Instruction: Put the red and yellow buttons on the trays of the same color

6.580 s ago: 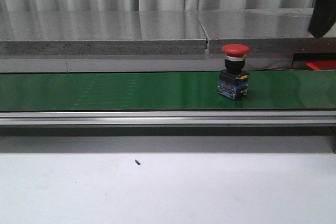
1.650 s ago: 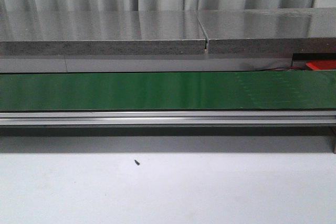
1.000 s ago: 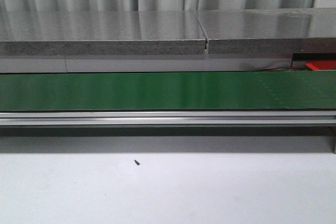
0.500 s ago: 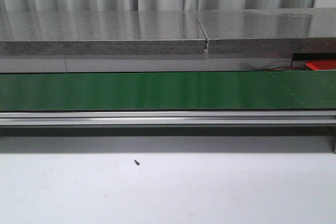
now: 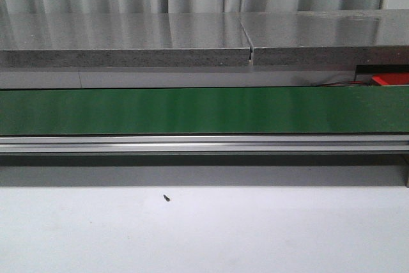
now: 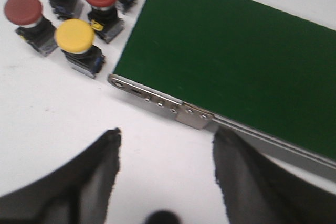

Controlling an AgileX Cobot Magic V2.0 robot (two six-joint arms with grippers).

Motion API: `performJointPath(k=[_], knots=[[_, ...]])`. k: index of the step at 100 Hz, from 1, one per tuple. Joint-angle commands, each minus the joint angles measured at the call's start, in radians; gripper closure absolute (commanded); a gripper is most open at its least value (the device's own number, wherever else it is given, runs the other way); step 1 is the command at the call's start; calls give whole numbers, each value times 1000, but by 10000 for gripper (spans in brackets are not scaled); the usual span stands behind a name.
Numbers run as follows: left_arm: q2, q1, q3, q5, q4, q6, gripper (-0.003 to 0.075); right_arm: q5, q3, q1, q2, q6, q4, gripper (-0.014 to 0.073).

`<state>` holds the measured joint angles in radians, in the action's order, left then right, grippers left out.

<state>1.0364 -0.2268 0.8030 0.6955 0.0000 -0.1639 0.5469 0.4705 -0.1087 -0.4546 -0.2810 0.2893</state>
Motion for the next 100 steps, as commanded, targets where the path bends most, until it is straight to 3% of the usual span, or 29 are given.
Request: performJointPath(k=[1, 22, 36, 57, 100], knots=[[52, -63, 74, -43, -7, -6, 161, -61, 25, 0, -2, -8, 16, 661], [251, -216, 210, 91, -87, -6, 211, -61, 25, 0, -2, -8, 16, 661], [398, -265, 340, 208, -91, -2, 218, -61, 25, 0, -2, -8, 16, 661], [607, -270, 537, 366, -126, 51, 244, -61, 25, 0, -2, -8, 16, 661], [833, -270, 716, 434, -136, 51, 262, -61, 25, 0, -2, -8, 16, 661]])
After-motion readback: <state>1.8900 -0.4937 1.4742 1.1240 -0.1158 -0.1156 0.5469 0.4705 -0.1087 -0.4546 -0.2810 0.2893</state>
